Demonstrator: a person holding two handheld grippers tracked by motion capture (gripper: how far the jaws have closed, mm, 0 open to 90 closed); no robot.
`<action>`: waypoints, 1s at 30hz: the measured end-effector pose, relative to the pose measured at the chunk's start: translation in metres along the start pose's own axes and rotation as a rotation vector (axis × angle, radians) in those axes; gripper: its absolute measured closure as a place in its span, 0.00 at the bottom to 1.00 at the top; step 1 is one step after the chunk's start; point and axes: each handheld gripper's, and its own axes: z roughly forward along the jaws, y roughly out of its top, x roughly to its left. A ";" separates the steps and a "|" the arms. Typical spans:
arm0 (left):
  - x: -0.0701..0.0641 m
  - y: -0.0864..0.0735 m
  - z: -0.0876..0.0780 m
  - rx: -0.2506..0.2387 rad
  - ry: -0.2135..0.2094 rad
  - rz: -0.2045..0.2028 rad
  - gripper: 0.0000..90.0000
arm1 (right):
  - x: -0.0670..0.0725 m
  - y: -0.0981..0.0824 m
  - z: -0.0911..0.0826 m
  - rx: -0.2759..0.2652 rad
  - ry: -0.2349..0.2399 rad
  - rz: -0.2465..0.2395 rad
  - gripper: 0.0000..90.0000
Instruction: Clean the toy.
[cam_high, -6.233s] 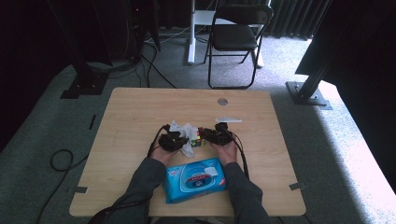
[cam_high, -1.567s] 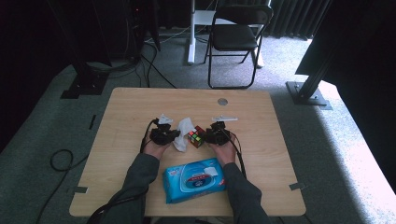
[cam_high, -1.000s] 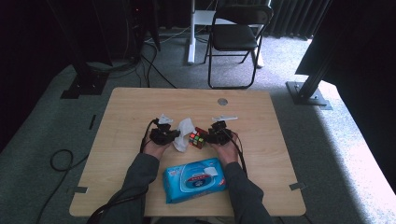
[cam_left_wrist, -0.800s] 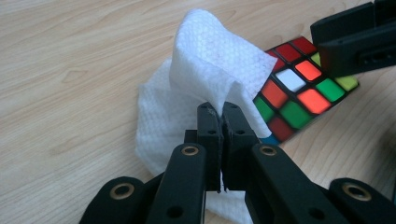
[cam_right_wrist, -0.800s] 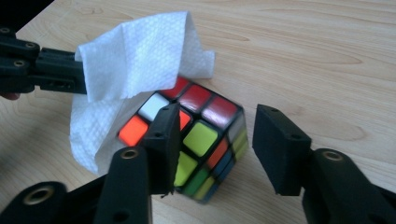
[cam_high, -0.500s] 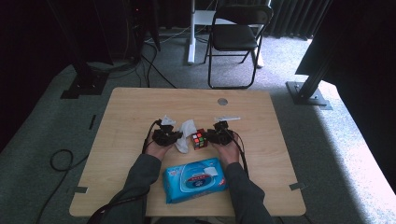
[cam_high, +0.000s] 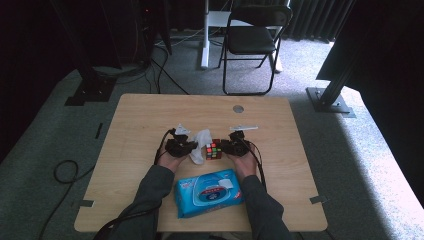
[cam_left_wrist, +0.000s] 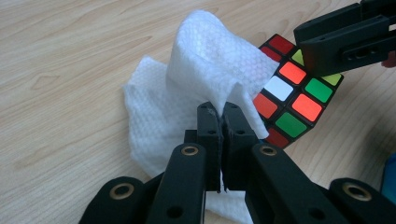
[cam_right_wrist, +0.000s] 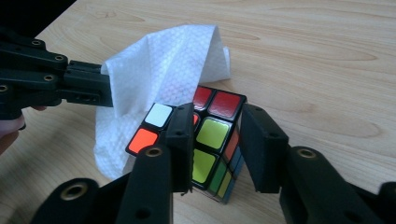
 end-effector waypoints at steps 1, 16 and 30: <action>0.000 0.000 0.000 -0.001 0.000 0.002 0.97 | 0.000 0.000 0.000 -0.001 0.000 0.000 0.76; -0.008 0.004 0.000 -0.009 -0.025 0.018 0.97 | 0.001 -0.001 0.001 -0.009 -0.002 0.028 0.78; -0.012 0.009 0.006 0.002 -0.034 0.033 0.97 | -0.001 -0.002 0.001 -0.016 0.006 0.046 0.78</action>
